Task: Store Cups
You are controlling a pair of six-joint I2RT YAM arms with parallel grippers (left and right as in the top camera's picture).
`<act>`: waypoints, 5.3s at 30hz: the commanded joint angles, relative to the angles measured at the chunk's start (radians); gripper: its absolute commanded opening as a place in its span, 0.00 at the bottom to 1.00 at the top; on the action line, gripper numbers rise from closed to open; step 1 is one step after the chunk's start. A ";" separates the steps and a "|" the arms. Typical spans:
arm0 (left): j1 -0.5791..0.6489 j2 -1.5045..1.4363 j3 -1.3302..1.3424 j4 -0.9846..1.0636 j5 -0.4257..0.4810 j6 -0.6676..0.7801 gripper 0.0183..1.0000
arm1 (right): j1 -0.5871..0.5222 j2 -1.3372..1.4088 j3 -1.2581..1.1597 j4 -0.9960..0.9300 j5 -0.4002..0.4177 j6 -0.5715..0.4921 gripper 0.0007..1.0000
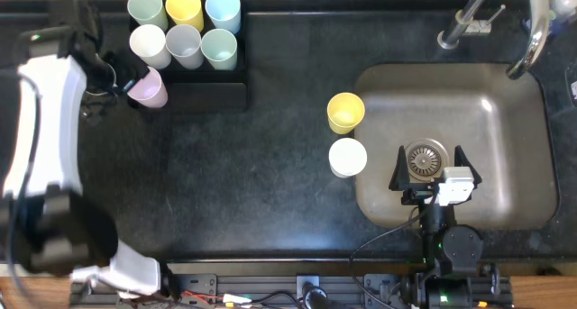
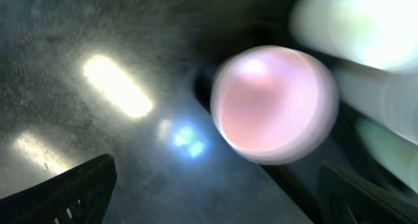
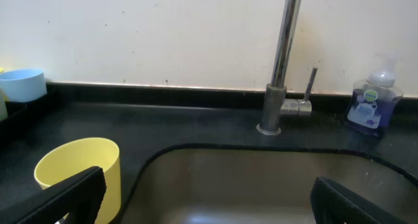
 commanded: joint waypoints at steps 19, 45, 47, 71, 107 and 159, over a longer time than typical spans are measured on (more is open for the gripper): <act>-0.948 0.066 0.017 0.161 -0.043 -0.011 1.00 | -0.001 -0.006 -0.013 0.005 -0.007 -0.003 1.00; -0.924 0.299 0.145 0.205 -0.004 -0.034 0.91 | -0.001 -0.006 -0.013 0.005 -0.007 -0.003 1.00; -0.913 0.307 0.145 0.218 0.002 -0.034 0.91 | -0.001 -0.006 -0.013 0.005 -0.007 -0.003 1.00; -0.824 0.133 0.251 0.209 -0.045 -0.001 0.02 | -0.001 -0.006 -0.013 0.005 -0.007 -0.003 1.00; -0.223 0.216 0.237 -0.173 -0.103 -0.113 0.02 | -0.001 -0.006 -0.013 0.005 -0.007 -0.003 1.00; -0.207 0.320 0.237 -0.103 -0.072 -0.111 0.75 | -0.001 -0.006 -0.013 0.005 -0.007 -0.003 1.00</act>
